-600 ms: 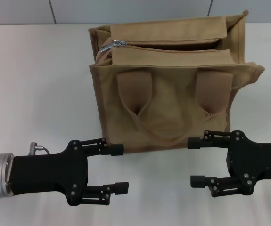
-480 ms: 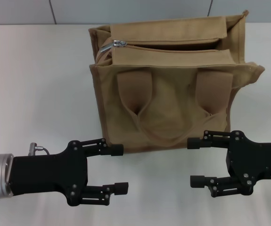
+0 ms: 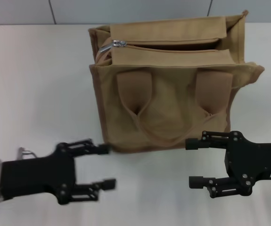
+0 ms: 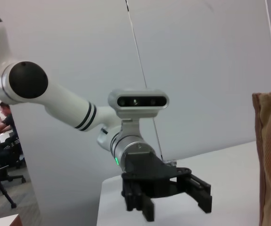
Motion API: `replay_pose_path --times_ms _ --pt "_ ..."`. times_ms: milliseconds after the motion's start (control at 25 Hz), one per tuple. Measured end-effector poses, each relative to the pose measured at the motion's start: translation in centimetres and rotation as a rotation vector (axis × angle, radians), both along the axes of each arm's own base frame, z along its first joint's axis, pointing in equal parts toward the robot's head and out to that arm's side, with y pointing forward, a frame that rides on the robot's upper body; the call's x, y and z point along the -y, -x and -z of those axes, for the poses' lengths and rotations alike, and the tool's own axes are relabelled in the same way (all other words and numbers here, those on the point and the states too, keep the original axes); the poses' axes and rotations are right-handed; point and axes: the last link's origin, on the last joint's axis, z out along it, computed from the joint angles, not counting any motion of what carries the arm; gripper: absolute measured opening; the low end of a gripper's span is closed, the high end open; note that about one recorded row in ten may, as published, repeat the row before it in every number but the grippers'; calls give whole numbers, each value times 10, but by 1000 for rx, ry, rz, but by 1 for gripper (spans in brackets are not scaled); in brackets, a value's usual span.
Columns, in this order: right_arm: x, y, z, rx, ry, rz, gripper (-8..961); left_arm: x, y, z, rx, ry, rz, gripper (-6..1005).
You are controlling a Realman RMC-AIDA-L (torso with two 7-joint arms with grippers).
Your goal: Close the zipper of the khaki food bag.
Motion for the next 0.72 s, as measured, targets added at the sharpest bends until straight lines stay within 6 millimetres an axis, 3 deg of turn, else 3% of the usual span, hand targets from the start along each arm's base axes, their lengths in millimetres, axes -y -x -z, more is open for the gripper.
replay_pose_path --times_ms 160,200,400,720 --pt "-1 0 0 -2 -5 4 766 1 19 -19 11 -153 -84 797" --pt "0 0 1 -4 -4 5 765 -2 30 -30 18 -264 -141 797" --pt "0 1 2 -9 -3 6 759 -17 45 -40 -7 -467 -250 798" --pt "0 1 3 -14 -4 10 751 -45 30 -27 -32 -509 -199 797"
